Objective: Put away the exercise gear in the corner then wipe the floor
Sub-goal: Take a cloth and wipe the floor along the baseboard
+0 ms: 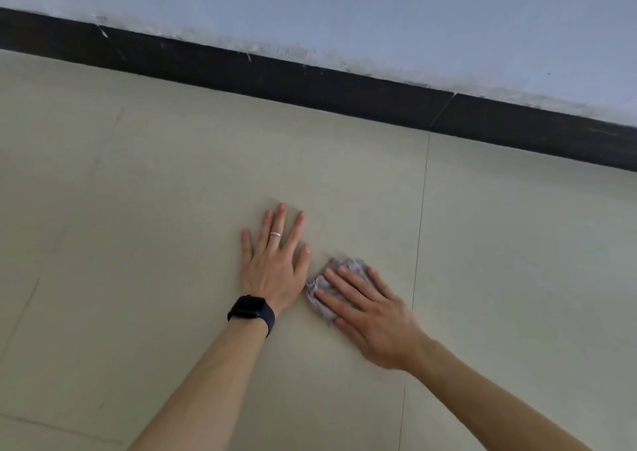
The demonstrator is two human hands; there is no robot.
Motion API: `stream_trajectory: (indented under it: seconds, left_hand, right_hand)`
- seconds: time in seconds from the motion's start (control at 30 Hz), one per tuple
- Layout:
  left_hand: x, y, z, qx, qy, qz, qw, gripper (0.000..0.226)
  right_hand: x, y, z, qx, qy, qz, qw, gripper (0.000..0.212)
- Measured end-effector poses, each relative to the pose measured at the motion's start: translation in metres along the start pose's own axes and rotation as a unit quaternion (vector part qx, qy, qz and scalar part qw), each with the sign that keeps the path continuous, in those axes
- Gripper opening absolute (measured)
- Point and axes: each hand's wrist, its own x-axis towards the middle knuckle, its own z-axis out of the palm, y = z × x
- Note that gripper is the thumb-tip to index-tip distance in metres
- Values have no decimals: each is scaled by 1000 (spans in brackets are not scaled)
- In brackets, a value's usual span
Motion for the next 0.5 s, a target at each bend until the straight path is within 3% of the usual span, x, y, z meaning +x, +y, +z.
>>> stream_trajectory:
  seconds: [0.03, 0.1, 0.2, 0.27, 0.3, 0.33, 0.4, 0.47, 0.5]
  left_hand:
    - [18, -3, -5, 1, -8, -4, 1000, 60]
    - [42, -10, -10, 5, -24, -23, 999, 60]
    - [56, -17, -10, 27, 0, -31, 999, 61]
    - [60, -16, -10, 32, 4, -21, 999, 62]
    - [62, -17, -9, 31, 4, -19, 999, 62]
    - [63, -18, -9, 30, 4, -22, 999, 63]
    - [62, -18, -8, 23, 7, -23, 999, 63]
    - [59, -18, -8, 22, 5, -21, 1000, 64]
    - [59, -17, -8, 23, 4, -19, 1000, 64]
  right_hand:
    - [10, 23, -5, -12, 9, 12, 1000, 53]
    - [37, 72, -19, -3, 40, 146, 988, 54]
    - [83, 131, -42, 92, 81, 424, 897, 56]
    - [106, 132, -48, 110, 99, 507, 849, 56]
    - [113, 120, -47, 109, 88, 494, 858, 56]
    - [116, 104, -44, 97, 64, 439, 891, 56]
    - [107, 81, -38, 56, 12, 263, 963, 55]
    - [100, 101, -43, 28, -3, 159, 987, 53]
    - [100, 120, -47, 25, 5, 181, 983, 53]
